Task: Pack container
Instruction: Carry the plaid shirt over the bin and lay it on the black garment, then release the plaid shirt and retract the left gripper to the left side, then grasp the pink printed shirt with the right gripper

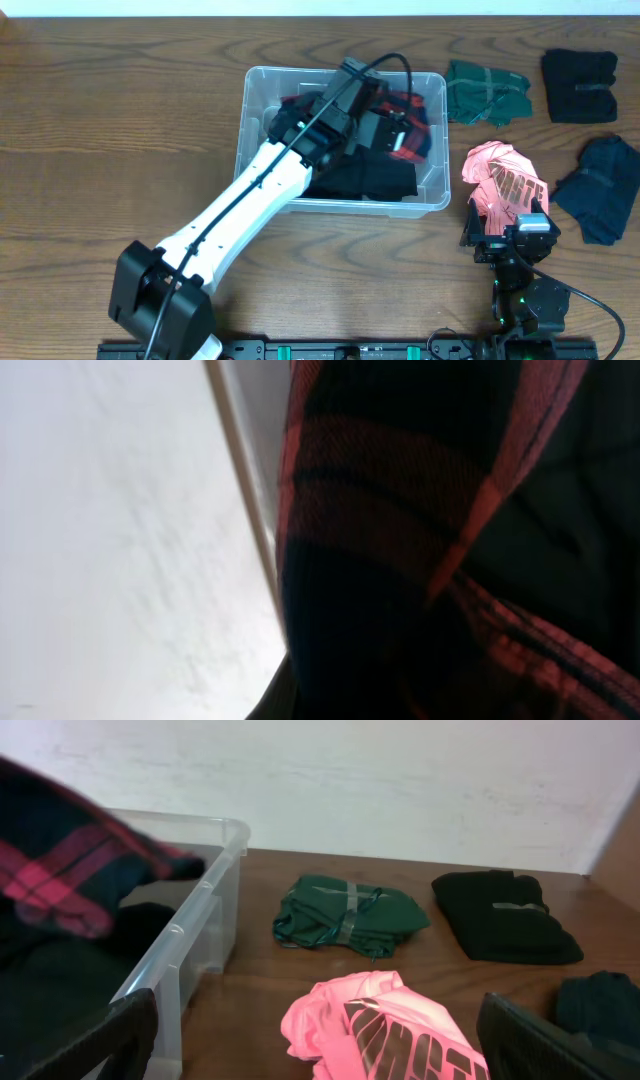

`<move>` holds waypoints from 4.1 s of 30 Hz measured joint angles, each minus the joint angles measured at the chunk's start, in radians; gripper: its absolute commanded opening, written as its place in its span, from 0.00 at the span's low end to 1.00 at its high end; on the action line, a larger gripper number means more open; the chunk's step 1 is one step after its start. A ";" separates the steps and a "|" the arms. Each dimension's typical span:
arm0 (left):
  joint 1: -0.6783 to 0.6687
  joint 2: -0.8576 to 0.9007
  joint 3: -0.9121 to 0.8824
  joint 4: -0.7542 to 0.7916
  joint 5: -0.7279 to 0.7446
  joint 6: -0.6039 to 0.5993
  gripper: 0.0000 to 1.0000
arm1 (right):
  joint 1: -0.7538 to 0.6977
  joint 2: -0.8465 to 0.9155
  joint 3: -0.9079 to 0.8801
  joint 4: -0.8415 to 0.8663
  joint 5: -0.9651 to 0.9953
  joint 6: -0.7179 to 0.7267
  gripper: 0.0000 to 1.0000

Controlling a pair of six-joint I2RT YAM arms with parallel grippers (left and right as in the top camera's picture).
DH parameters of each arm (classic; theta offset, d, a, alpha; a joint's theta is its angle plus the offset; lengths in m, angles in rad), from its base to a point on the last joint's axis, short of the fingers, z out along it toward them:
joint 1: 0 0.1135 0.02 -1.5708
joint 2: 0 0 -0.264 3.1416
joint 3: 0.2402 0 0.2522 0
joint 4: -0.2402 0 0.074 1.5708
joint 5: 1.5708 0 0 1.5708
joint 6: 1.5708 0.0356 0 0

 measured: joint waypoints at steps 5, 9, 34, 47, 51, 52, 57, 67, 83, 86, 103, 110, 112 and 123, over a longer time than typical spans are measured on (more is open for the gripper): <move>0.021 0.008 0.000 -0.056 0.024 0.007 0.22 | 0.000 0.000 0.000 0.000 0.000 0.000 0.99; 0.001 0.008 0.000 -0.113 0.060 -0.010 0.57 | 0.000 0.000 0.000 0.000 0.000 0.000 0.99; -0.045 -0.060 0.000 -0.165 0.120 -1.206 0.06 | 0.000 0.000 0.000 0.000 0.000 0.000 0.99; 0.008 0.002 -0.017 -0.321 0.158 -1.566 0.06 | 0.000 0.000 0.000 0.000 0.000 0.000 0.99; 0.003 0.066 -0.047 -0.285 0.169 -1.585 0.06 | 0.000 0.000 0.000 0.000 0.000 0.000 0.99; 0.003 0.088 -0.055 -0.270 0.172 -1.587 0.06 | 0.000 0.000 0.000 0.000 0.000 0.000 0.99; 0.003 0.191 -0.064 -0.243 0.170 -1.588 0.06 | 0.000 0.000 0.000 0.000 0.000 0.000 0.99; 0.027 0.208 -0.060 -0.251 0.186 -1.585 0.06 | 0.000 0.000 0.000 0.000 0.000 0.000 0.99; 0.104 -0.191 -0.059 -0.326 0.143 -1.575 0.46 | 0.000 0.000 0.000 0.000 0.000 0.000 0.99; 0.162 -0.262 -0.059 -0.358 0.142 -1.564 0.59 | 0.000 0.000 0.000 0.000 0.000 0.000 0.99; 0.713 -0.226 -0.060 -0.428 0.136 -1.553 0.98 | 0.000 0.000 0.000 0.001 0.000 0.000 0.99; 0.825 -0.103 -0.060 -0.427 0.249 -1.553 0.98 | 0.000 0.000 -0.001 0.098 -0.003 0.031 0.99; 0.845 -0.061 -0.060 -0.427 0.268 -1.553 0.98 | 0.000 0.000 0.000 0.151 -0.006 0.093 0.99; 0.875 0.083 -0.063 -0.428 0.294 -1.553 0.98 | -0.045 0.327 0.367 -0.076 -0.011 0.268 0.99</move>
